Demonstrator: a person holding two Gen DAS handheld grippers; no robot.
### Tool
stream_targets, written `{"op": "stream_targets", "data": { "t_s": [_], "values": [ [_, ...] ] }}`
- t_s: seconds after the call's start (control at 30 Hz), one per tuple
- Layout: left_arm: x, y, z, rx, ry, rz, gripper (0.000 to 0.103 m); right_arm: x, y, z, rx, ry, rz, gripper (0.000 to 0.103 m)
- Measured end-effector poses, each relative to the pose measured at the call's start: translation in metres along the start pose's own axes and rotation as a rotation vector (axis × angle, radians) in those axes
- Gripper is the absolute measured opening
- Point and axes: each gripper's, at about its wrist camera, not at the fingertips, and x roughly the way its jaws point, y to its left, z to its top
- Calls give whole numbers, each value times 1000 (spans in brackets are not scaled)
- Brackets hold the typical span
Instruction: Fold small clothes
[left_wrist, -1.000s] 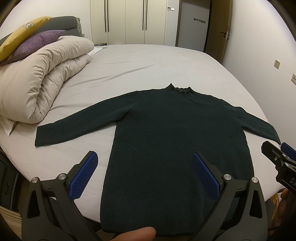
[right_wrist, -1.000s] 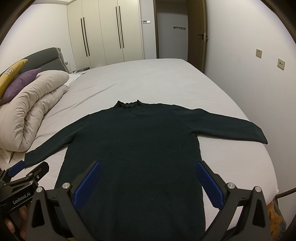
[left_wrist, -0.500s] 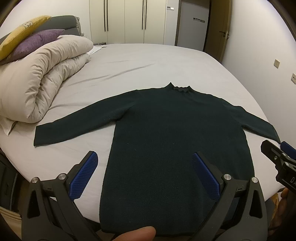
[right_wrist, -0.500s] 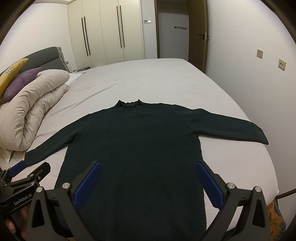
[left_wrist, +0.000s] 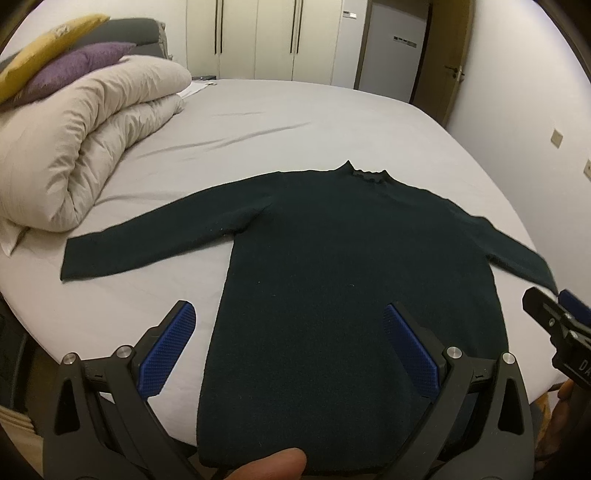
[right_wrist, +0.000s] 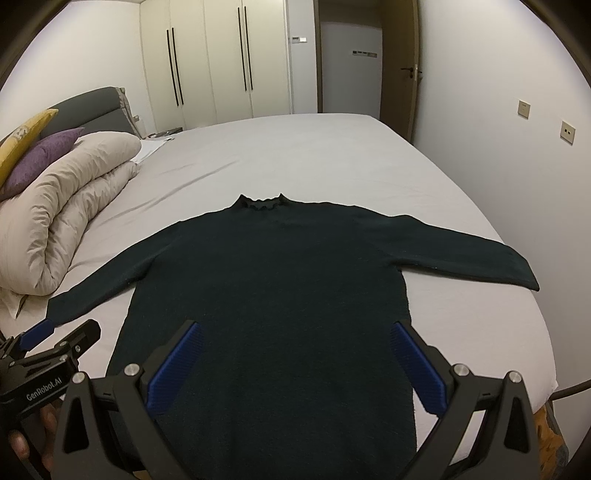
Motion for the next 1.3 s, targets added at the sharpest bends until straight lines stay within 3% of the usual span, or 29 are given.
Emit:
{"op": "stream_targets", "data": {
  "t_s": [0.17, 0.3, 0.4, 0.43, 0.5, 0.63, 0.77, 0.87, 1.03, 1.17, 1.3],
  "values": [
    [26, 50, 1, -164, 39, -120, 103, 8, 9, 2, -14, -10, 36, 103],
    [53, 115, 2, -350, 48, -240, 103, 16, 18, 8, -21, -24, 77, 103],
    [76, 169, 1, -491, 74, -375, 103, 24, 27, 12, -26, -27, 108, 103],
    [82, 185, 0, -532, 82, -379, 103, 27, 31, 14, -28, -29, 119, 103],
    [91, 229, -5, -651, 45, -360, 103, 33, 40, 16, -36, -31, 140, 103],
    [109, 311, -31, -972, -38, -447, 103, 46, 56, 17, -56, -23, 187, 103],
    [129, 365, -48, -1169, -116, -536, 103, 62, 68, 17, -59, 5, 209, 103],
    [138, 381, -57, -1279, -175, -576, 103, 71, 74, 16, -50, 29, 224, 103],
    [143, 383, -63, -1336, -235, -530, 103, 78, 82, 14, -67, 42, 225, 103],
    [148, 382, -76, -1410, -337, -519, 103, 78, 82, 14, -60, 42, 233, 103],
    [149, 374, -69, -1426, -387, -486, 102, 78, 82, 14, -46, 36, 242, 103]
  ]
}}
